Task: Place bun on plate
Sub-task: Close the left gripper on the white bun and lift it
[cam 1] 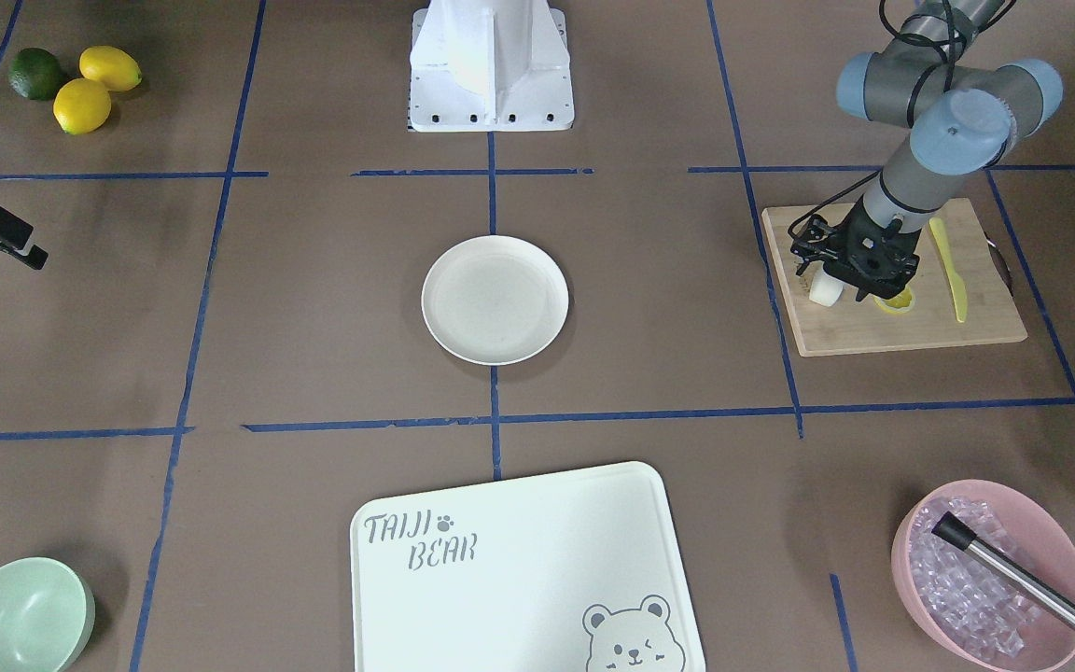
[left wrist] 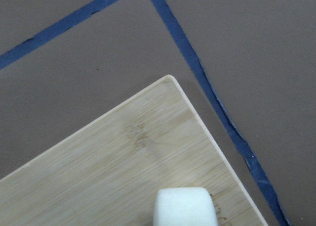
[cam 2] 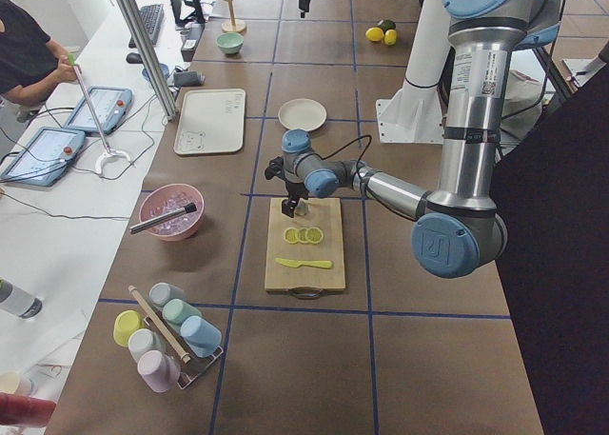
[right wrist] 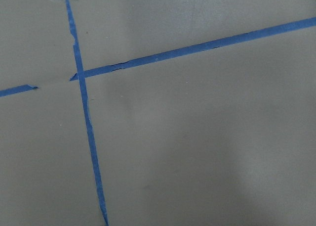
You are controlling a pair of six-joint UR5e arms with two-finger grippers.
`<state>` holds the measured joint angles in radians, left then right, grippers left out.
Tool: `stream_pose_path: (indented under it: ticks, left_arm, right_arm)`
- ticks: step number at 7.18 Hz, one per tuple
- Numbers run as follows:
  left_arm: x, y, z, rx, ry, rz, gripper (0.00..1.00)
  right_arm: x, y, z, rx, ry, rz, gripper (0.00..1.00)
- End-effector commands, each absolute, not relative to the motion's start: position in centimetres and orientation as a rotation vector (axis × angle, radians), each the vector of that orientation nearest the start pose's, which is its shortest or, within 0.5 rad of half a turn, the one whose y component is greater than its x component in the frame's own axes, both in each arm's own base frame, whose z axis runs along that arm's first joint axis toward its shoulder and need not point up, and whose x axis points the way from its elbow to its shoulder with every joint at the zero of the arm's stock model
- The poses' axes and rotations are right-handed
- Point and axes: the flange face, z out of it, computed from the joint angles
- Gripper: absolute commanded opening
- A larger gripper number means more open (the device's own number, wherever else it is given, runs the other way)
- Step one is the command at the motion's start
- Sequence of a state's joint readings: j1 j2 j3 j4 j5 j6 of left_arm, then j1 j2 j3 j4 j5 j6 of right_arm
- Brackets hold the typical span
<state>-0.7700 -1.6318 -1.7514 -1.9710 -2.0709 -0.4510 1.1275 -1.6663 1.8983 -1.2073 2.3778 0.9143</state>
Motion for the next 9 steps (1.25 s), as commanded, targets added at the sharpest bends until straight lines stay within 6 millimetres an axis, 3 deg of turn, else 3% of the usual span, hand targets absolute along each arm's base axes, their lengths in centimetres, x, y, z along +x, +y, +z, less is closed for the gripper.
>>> stream_pose_path:
  ticks: [1, 2, 5, 6, 7, 9]
  left_arm:
    - [33.1, -43.2, 50.5, 0.217, 0.771, 0.498, 0.81]
    - [33.1, -43.2, 50.3, 0.220, 0.772, 0.499, 0.73]
    - [33.0, -43.2, 50.1, 0.215, 0.777, 0.475, 0.37]
    - [33.0, -43.1, 49.1, 0.202, 0.793, 0.417, 0.29]
    - [32.8, -43.0, 47.8, 0.215, 0.810, 0.403, 0.23]
    - [32.7, -42.8, 40.9, 0.272, 0.897, 0.344, 0.23]
  right_arm:
    - [-14.2, -44.4, 49.7, -0.048, -0.958, 0.197, 1.00]
    - [-14.1, -44.3, 49.8, -0.049, -0.957, 0.198, 1.00]
    - [-14.1, -44.2, 49.9, -0.051, -0.956, 0.198, 1.00]
    - [-14.2, -44.2, 50.0, -0.054, -0.954, 0.200, 1.00]
    - [-14.2, -44.3, 50.0, -0.053, -0.955, 0.199, 1.00]
    - [-14.2, -44.3, 50.0, -0.053, -0.955, 0.199, 1.00]
